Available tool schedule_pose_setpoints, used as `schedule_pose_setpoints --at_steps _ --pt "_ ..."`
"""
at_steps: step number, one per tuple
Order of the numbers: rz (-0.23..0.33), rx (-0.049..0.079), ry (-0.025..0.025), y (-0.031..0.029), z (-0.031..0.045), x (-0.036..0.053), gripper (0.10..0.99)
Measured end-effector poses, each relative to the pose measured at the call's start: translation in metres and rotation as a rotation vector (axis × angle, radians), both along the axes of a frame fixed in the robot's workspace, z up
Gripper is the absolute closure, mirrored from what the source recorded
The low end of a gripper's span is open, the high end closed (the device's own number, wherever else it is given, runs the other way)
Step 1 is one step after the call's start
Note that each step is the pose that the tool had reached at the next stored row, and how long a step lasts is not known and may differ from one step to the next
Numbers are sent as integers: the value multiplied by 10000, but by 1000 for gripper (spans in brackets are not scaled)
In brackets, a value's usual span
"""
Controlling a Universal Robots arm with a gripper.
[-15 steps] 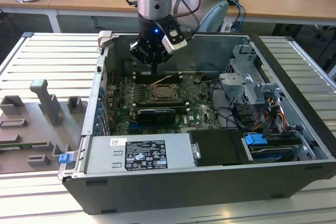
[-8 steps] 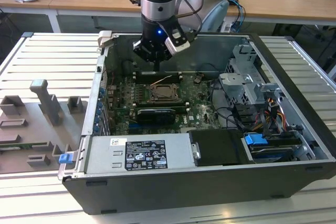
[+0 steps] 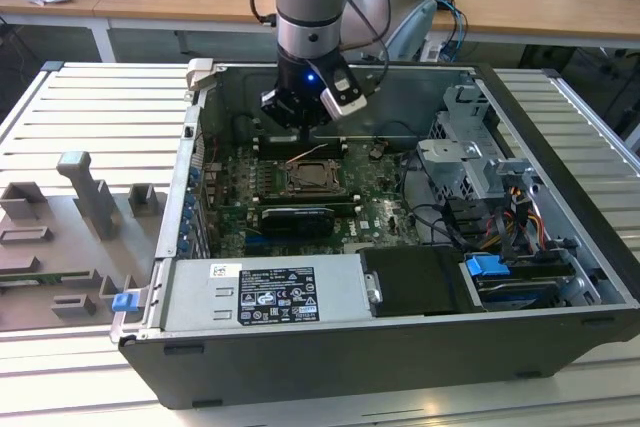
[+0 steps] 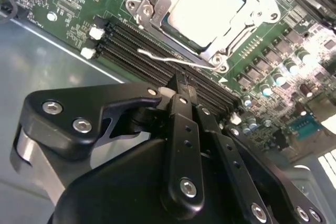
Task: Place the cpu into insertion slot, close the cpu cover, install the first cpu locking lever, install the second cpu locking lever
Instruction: 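Install the first cpu locking lever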
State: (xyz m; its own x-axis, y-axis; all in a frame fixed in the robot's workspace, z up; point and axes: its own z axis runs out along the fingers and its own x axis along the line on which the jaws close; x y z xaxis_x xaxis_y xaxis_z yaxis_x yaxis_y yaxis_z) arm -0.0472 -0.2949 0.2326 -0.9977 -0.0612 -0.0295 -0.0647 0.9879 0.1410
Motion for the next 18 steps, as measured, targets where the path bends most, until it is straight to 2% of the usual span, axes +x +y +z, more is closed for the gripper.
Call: schedule_pose_setpoints --at_steps 3,5,15,18 --pt "40 -39 0 0 -30 2 980" --pt "42 -140 1 0 -46 20 980" --pt "41 -144 1 2 -70 124 980" --pt "41 -143 2 8 -85 183 980"
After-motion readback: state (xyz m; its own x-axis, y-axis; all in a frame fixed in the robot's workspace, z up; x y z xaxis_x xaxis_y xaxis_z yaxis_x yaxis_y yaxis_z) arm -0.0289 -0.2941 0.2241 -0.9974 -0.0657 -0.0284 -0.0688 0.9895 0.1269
